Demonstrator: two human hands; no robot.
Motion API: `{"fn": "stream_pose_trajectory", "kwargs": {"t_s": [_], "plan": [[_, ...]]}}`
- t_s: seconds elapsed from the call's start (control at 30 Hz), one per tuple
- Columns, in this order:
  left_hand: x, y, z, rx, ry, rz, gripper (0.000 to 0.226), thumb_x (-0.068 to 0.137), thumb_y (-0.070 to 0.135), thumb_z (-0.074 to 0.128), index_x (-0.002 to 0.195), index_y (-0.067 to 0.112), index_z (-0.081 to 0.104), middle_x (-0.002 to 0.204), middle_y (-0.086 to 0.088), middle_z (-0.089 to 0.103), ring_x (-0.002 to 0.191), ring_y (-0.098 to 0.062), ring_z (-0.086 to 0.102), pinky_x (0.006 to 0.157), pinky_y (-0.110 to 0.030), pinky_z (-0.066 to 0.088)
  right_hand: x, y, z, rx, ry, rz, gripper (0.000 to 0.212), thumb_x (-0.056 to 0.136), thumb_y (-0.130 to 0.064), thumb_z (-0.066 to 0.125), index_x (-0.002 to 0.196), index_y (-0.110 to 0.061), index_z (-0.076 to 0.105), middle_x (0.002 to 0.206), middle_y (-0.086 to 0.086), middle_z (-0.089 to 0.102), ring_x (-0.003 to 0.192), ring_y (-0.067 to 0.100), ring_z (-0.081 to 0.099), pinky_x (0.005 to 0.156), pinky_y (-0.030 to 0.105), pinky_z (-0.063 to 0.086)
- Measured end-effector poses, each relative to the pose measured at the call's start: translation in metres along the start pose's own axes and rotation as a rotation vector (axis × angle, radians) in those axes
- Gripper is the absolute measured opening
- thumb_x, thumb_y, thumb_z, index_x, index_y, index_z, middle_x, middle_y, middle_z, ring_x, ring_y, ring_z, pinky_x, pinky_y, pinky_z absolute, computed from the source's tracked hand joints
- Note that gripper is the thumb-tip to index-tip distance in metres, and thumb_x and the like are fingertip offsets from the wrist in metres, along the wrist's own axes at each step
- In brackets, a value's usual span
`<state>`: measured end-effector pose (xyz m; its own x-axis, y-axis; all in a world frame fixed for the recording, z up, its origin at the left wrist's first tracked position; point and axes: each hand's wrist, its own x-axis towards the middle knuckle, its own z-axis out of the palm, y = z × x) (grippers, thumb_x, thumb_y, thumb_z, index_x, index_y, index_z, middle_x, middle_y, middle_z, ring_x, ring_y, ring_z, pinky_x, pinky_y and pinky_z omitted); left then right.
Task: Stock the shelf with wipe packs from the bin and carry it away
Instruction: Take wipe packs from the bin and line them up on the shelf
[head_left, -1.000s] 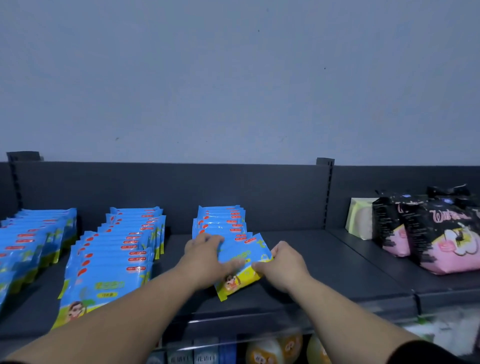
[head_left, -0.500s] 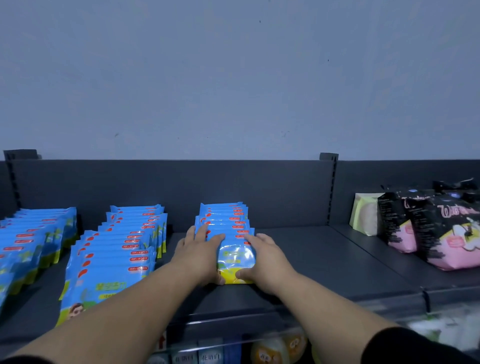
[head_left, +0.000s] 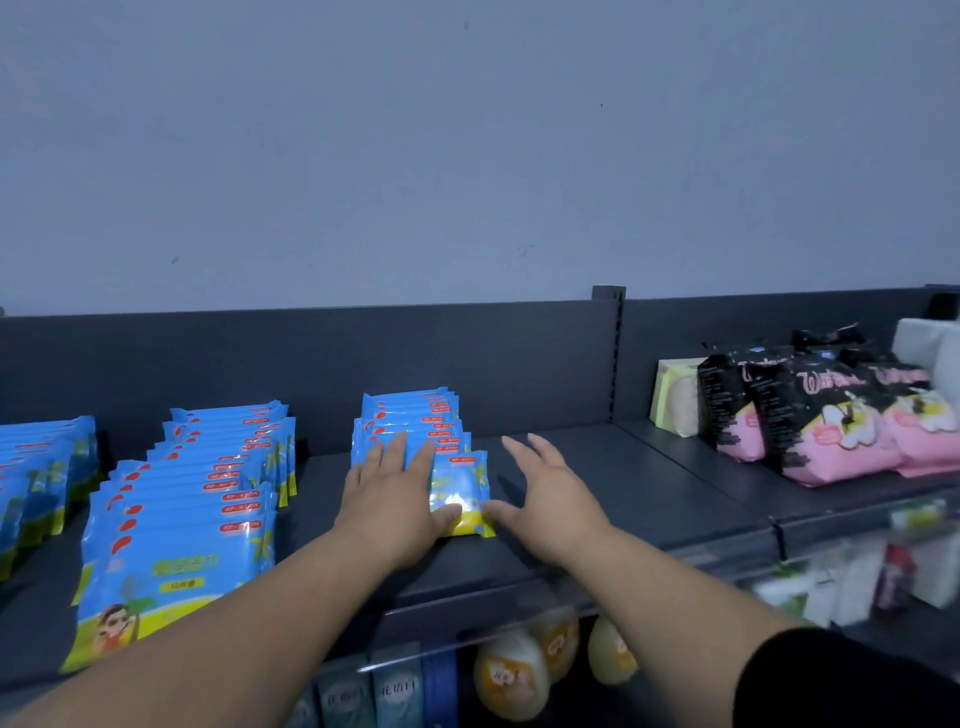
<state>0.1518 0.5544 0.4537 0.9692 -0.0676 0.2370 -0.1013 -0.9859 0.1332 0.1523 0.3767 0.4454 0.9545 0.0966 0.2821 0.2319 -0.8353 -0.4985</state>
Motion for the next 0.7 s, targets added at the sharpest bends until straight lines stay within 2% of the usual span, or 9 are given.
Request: {"fn": "stream_pose_trajectory", "kwargs": {"t_s": [0.1,0.3,0.43,0.7], "plan": [[-0.003,0.031,0.001,-0.026,0.067,0.065,0.078,0.091,0.061,0.042,0.152,0.030,0.004,0.160,-0.002,-0.004,0.147,-0.025,-0.003,0.119,-0.041,0.005,-0.015,0.019,-0.020,-0.084,0.050,0.042,0.077,0.087,-0.047,0.061,0.150,-0.036,0.018,0.160,-0.009,0.004,0.143,0.018,0.021,0.110,0.034,0.034],[-0.014,0.127,0.018,-0.019,0.173,0.256,0.078,0.092,0.061,0.038,0.152,0.029,0.000,0.160,-0.001,-0.007,0.147,-0.022,-0.003,0.119,-0.038,0.003,-0.061,0.089,-0.072,-0.307,0.219,0.131,0.075,0.089,-0.055,0.052,0.151,-0.033,0.017,0.160,0.000,0.008,0.146,0.019,0.011,0.118,0.041,0.016],[-0.030,0.217,0.041,-0.057,0.133,0.388,0.075,0.093,0.059,0.036,0.152,0.030,-0.001,0.160,-0.002,-0.009,0.147,-0.023,-0.006,0.119,-0.040,0.001,-0.115,0.157,-0.114,-0.344,0.291,0.264,0.072,0.089,-0.055,0.051,0.150,-0.035,0.018,0.160,-0.002,0.007,0.147,0.018,0.007,0.119,0.045,0.008],[-0.085,0.405,0.094,-0.132,0.025,0.571,0.072,0.093,0.058,0.038,0.152,0.030,0.007,0.160,-0.001,-0.004,0.147,-0.022,-0.003,0.119,-0.040,0.002,-0.235,0.297,-0.193,-0.365,0.304,0.509,0.070,0.090,-0.056,0.050,0.149,-0.035,0.019,0.160,-0.004,0.009,0.146,0.018,0.009,0.119,0.046,0.008]]}}
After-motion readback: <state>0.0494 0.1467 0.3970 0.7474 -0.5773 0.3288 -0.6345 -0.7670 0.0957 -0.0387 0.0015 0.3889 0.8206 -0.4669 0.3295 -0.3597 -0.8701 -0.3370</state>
